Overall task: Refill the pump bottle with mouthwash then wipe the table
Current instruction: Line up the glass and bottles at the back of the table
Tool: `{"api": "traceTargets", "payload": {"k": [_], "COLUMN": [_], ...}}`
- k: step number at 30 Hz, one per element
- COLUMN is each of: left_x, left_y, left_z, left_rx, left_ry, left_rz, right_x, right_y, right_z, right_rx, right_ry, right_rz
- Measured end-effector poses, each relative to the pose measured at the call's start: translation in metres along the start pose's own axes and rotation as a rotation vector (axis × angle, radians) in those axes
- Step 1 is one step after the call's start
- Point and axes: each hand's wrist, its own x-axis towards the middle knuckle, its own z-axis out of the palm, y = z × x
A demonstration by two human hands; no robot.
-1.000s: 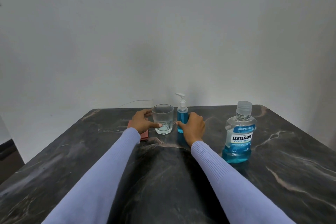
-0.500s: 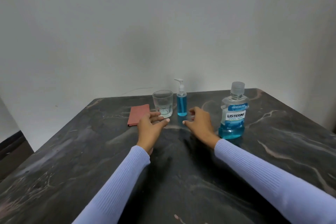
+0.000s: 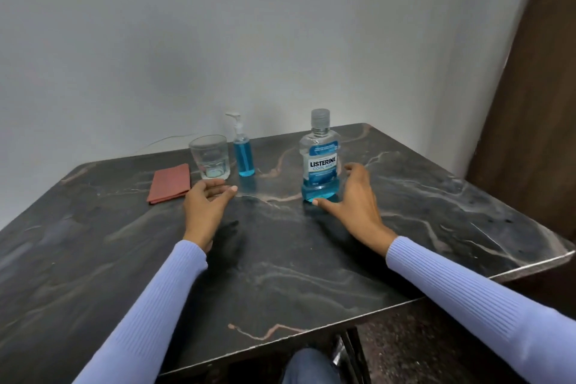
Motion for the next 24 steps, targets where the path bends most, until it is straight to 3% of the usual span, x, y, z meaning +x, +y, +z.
{"api": "traceTargets", "payload": {"k": [17,24], "left_x": [0.005,0.01], "left_y": [-0.001,-0.005], "left_z": [-0.01,-0.011], "left_rx": [-0.024,-0.071], "left_ry": [0.11,0.12], "left_rz": [0.01,-0.042], "right_x": [0.049,0.085], "right_y": [-0.041,-0.056], "right_z": [0.088,0.122], "right_rx": [0.064,0.011], "right_ry": [0.022,0.065], "right_rz": [0.058,0.181]}}
